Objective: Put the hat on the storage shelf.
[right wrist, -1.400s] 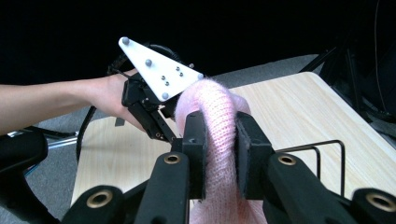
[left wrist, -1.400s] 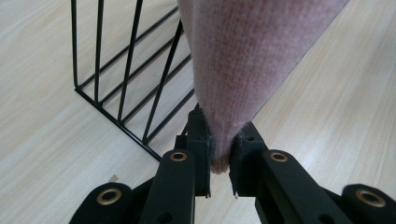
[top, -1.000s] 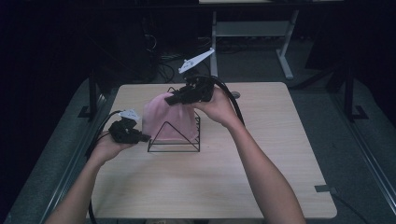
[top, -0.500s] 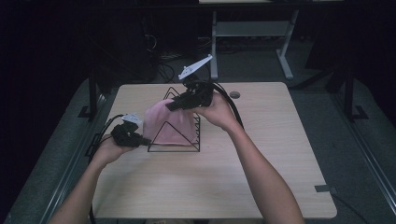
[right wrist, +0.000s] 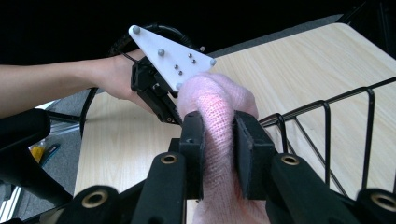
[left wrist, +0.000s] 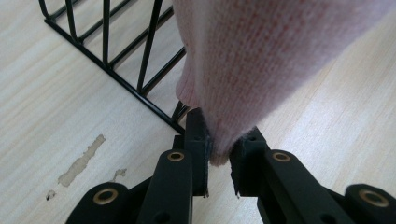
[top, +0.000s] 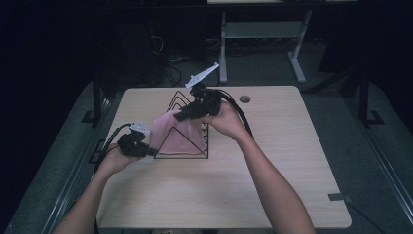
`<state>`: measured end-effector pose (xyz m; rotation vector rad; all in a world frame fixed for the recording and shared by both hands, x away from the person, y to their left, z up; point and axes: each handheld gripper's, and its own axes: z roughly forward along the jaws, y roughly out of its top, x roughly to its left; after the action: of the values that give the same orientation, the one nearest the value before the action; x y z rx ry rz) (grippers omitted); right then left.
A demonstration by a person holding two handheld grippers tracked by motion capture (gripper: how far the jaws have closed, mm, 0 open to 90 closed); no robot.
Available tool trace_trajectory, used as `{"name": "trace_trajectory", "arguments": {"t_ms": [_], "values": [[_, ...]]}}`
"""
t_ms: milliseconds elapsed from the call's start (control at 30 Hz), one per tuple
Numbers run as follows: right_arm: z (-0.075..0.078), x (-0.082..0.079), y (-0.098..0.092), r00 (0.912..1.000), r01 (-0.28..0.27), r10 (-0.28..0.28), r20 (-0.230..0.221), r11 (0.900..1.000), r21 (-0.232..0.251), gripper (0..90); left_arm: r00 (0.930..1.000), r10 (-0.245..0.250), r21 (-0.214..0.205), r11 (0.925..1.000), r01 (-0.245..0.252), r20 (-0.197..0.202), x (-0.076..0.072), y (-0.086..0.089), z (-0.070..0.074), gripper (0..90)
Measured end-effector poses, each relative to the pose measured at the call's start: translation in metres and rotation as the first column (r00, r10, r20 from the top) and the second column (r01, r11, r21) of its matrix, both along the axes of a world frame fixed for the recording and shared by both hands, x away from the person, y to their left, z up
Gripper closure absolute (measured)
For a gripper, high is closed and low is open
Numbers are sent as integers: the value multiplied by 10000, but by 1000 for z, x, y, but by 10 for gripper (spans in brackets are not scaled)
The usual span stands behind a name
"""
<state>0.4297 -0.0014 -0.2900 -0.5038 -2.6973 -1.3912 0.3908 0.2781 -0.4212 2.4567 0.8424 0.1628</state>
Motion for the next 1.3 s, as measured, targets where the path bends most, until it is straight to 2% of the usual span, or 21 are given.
{"name": "trace_trajectory", "arguments": {"t_ms": [67, 100, 133, 167, 200, 233, 300, 333, 467, 533, 567, 600, 700, 867, 1067, 1167, 1200, 1300], "values": [[-1, 0, 1, 10000, -33, 33, -23, 10000, -3, 736, 10000, 21, 26, 10000, -21, 15, 0, 0, 0, 738], [-2, 0, 2, 10000, -38, 38, -22, 10000, -25, 733, 9998, 177, -106, 9998, -176, 30, 0, 1, 0, 738], [-2, 1, 3, 9999, -82, 82, -103, 10000, 12, 728, 9999, 123, -125, 9998, -122, 35, 1, 4, 2, 695], [-3, 1, 4, 9999, -99, 99, -55, 9999, -16, 721, 9997, 257, -467, 9986, -256, 18, 0, 4, 2, 677], [-4, 1, 5, 9999, -71, 71, -80, 9999, -83, 716, 9996, 261, -591, 9979, -256, 65, -1, 5, 3, 654], [-5, 1, 6, 9999, -105, 103, -128, 9998, -146, 709, 9997, 219, -599, 9980, -215, 58, -2, 6, 5, 585], [-7, 1, 8, 9998, -151, 148, -100, 9993, -338, 686, 9997, 233, -788, 9966, -223, 123, -4, 6, 9, 575], [-8, 0, 10, 9998, -112, 105, -150, 9989, -446, 673, 9996, 145, -738, 9972, -128, 224, -4, 6, 11, 573], [-11, 0, 13, 9999, -113, 109, -88, 9989, -462, 671, 9992, 74, -800, 9968, -42, 398, -3, 2, 17, 668], [-12, -1, 12, 9999, -87, 84, -85, 9994, -342, 671, 9991, -26, -716, 9974, 57, 430, -3, 0, 17, 724], [-13, -2, 11, 10000, -73, 71, -57, 9994, -327, 679, 9989, -69, -665, 9977, 100, 473, -2, -1, 17, 724], [-14, -2, 10, 10000, -22, 21, -50, 9998, -213, 684, 9986, -70, -671, 9977, 105, 520, -2, -2, 17, 802], [-16, -2, 8, 10000, 4, -4, -60, 10000, -89, 698, 9982, -148, -574, 9982, 181, 585, -2, -4, 17, 855], [-15, -2, 7, 10000, 73, -73, -33, 9999, 113, 707, 9963, -13, -600, 9982, 64, 858, -4, 1, 22, 871], [-16, -2, 8, 10000, 40, -39, -92, 9999, 132, 673, 9977, 99, -517, 9986, -64, 666, -5, 6, 20, 874], [-15, -4, 8, 9999, 50, -48, -115, 9999, 136, 598, 9984, 92, -443, 9990, -67, 565, -5, 6, 17, 877], [-15, -4, 8, 9999, 50, -48, -115, 9999, 136, 598, 9981, -5, -366, 9993, 27, 610, -5, 5, 17, 877], [-13, -5, 3, 9999, 81, -82, 65, 9998, 158, 572, 9983, 11, -343, 9994, 9, 582, -5, 4, 17, 877]]}}
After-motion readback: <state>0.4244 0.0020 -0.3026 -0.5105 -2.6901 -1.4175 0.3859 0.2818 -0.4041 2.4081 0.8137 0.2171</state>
